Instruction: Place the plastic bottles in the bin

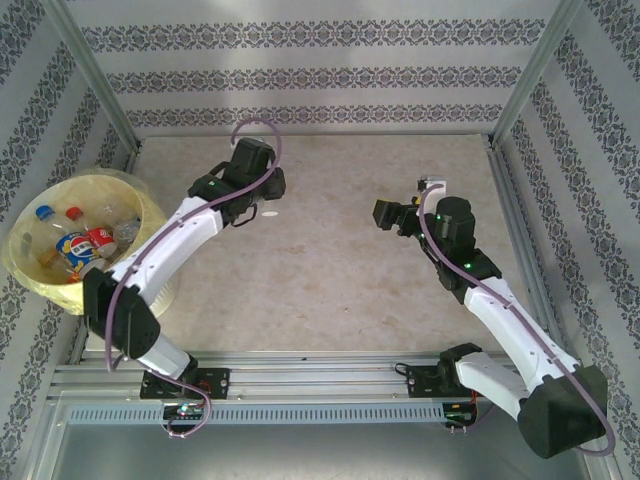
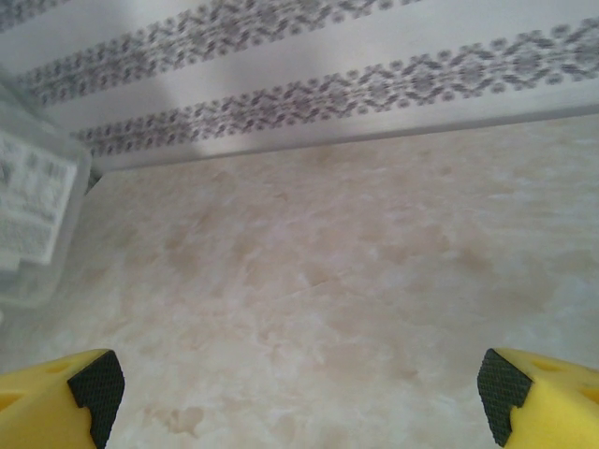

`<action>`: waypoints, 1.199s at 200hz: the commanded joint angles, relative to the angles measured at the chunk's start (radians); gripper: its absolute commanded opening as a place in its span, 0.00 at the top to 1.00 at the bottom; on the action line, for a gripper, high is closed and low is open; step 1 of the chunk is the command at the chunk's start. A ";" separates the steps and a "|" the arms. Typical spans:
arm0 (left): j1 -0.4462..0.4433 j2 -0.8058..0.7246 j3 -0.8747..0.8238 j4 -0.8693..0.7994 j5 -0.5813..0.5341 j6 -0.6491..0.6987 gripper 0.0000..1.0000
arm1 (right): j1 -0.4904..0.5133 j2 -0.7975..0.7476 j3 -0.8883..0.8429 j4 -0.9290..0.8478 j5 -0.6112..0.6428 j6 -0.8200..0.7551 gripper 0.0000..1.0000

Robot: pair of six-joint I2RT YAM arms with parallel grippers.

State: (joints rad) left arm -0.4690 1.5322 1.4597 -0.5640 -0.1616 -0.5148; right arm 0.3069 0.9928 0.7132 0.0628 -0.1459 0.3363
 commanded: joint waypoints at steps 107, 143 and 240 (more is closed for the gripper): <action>0.221 -0.388 0.123 -0.257 -0.194 0.109 0.51 | 0.126 0.194 0.156 0.156 -0.145 -0.109 0.02; 0.429 -0.441 0.146 -0.274 -0.023 0.078 0.51 | 0.135 0.217 0.163 0.157 -0.143 -0.109 0.02; 0.977 -0.471 0.165 -0.315 0.455 -0.027 0.51 | 0.136 0.237 0.168 0.138 -0.130 -0.152 0.02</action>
State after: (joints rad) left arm 0.3779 1.0821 1.6035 -0.8509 0.1078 -0.5003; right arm 0.4347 1.2190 0.8444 0.1837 -0.2707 0.2195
